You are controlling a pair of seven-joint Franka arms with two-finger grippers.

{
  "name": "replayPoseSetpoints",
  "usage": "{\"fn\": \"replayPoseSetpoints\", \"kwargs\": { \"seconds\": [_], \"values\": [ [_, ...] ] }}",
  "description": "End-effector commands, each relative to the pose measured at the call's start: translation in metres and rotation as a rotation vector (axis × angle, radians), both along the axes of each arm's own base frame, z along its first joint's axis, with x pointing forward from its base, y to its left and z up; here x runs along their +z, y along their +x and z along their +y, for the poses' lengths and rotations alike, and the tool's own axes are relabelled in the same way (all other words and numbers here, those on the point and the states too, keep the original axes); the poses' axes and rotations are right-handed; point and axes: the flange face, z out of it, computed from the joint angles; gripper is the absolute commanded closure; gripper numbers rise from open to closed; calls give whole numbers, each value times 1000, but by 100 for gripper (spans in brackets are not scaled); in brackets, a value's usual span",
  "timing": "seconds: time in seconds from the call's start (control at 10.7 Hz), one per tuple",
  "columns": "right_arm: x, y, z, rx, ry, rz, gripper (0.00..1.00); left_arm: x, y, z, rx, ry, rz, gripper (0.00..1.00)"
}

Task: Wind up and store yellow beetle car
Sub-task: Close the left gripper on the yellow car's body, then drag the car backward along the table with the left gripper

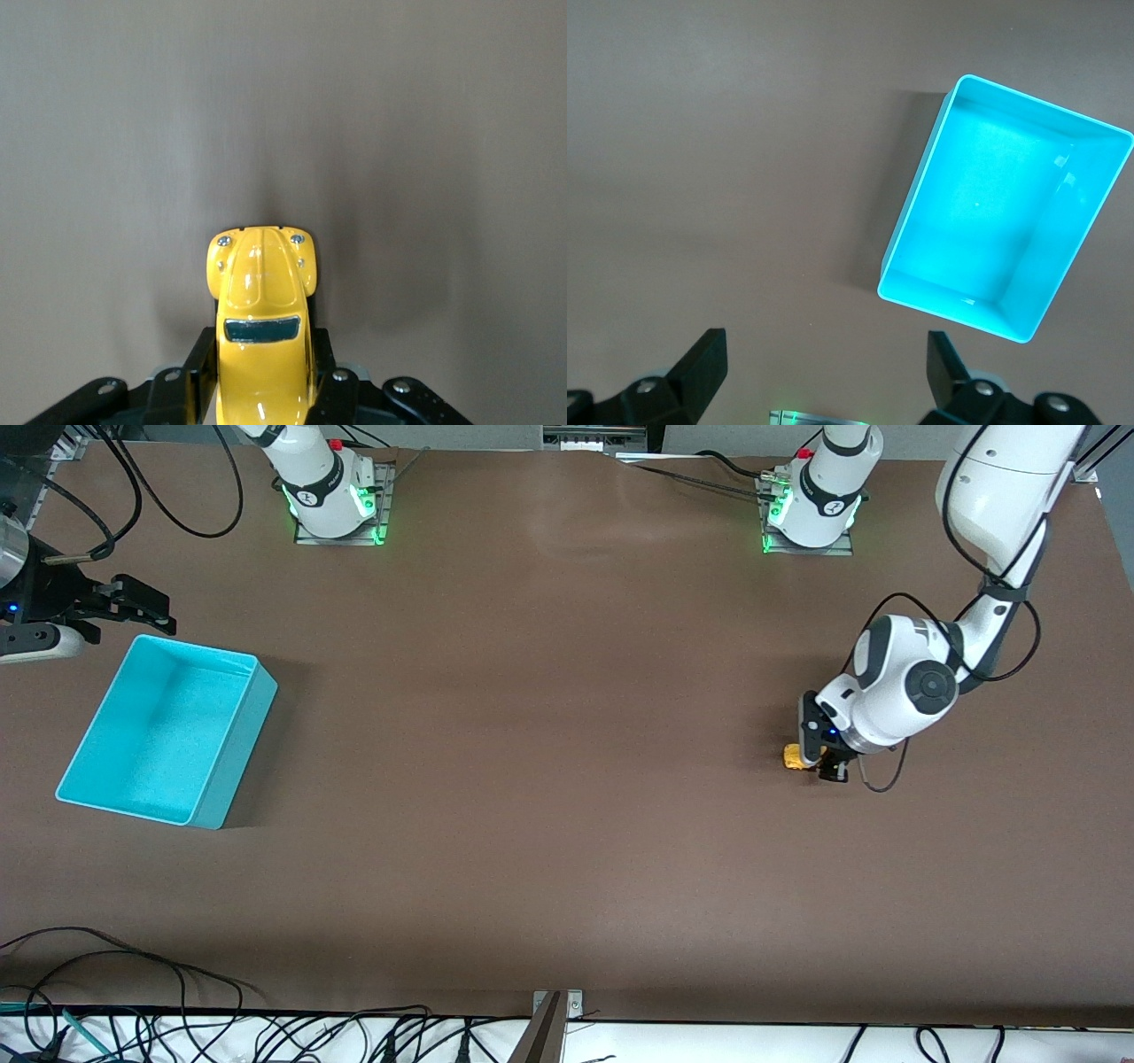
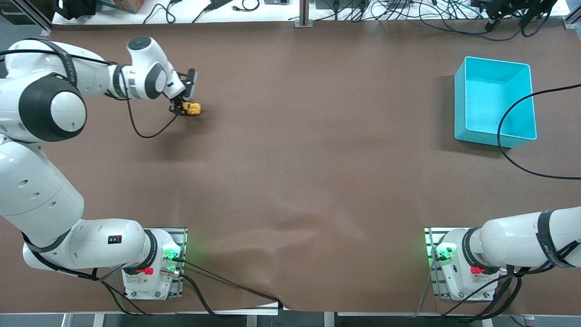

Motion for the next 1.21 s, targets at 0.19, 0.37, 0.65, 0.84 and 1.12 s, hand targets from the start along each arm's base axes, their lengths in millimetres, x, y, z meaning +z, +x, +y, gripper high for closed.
{"fn": "replayPoseSetpoints", "kwargs": {
  "seconds": [0.19,0.37,0.65,0.84,1.12],
  "values": [
    [4,2,0,9,-15,-1,0,-5,2,90,-40,0,-5,84],
    [4,2,0,9,-15,-1,0,-5,-1,114,-40,2,-8,84],
    [4,2,0,9,-15,-1,0,-4,-4,152,-30,3,-17,86],
    [4,2,0,9,-15,-1,0,-4,-8,165,-27,2,-16,86],
    [3,2,0,9,-15,1,0,-4,-9,174,-31,4,-20,86]
  ]
}}
